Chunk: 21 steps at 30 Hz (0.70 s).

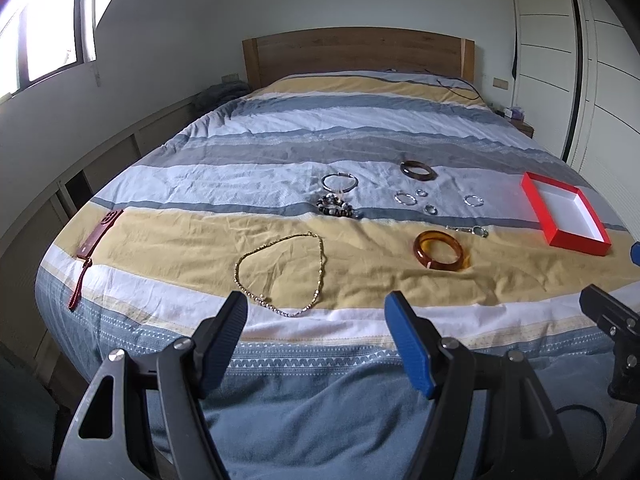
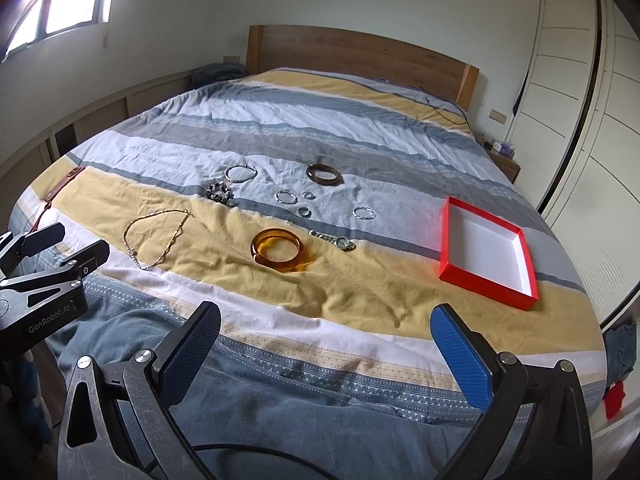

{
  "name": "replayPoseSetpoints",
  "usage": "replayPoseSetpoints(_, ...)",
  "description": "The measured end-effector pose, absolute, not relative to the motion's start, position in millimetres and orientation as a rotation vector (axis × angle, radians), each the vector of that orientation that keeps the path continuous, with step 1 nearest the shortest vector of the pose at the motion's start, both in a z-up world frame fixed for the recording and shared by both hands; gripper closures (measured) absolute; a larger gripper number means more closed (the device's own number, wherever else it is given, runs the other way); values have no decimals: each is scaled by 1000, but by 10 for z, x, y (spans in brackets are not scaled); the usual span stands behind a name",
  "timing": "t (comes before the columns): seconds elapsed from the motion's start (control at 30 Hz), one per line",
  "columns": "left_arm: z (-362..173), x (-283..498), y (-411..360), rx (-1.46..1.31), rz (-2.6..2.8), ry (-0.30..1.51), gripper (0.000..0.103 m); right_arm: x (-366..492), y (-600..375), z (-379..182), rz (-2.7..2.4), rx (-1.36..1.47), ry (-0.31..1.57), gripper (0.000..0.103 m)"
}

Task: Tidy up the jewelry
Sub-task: 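Move both tools toward the jewelry on the bed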

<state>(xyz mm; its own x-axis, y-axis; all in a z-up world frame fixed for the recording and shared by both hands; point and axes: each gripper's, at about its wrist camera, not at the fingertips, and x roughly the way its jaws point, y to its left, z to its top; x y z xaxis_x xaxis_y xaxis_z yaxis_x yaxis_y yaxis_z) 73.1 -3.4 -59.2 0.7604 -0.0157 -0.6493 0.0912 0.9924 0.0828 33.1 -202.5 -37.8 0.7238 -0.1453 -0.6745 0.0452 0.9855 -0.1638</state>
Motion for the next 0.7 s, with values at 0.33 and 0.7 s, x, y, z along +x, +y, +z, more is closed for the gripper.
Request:
replayPoseSetpoints(0.33,-771,1085,-70,146,-74,761,34,661,-2017,-503,-88,-129,815,0)
replayPoseSetpoints(0.7,-1017,1509,32,124,-67,834,34,1124,-1994,-758,-61,-113,903,10)
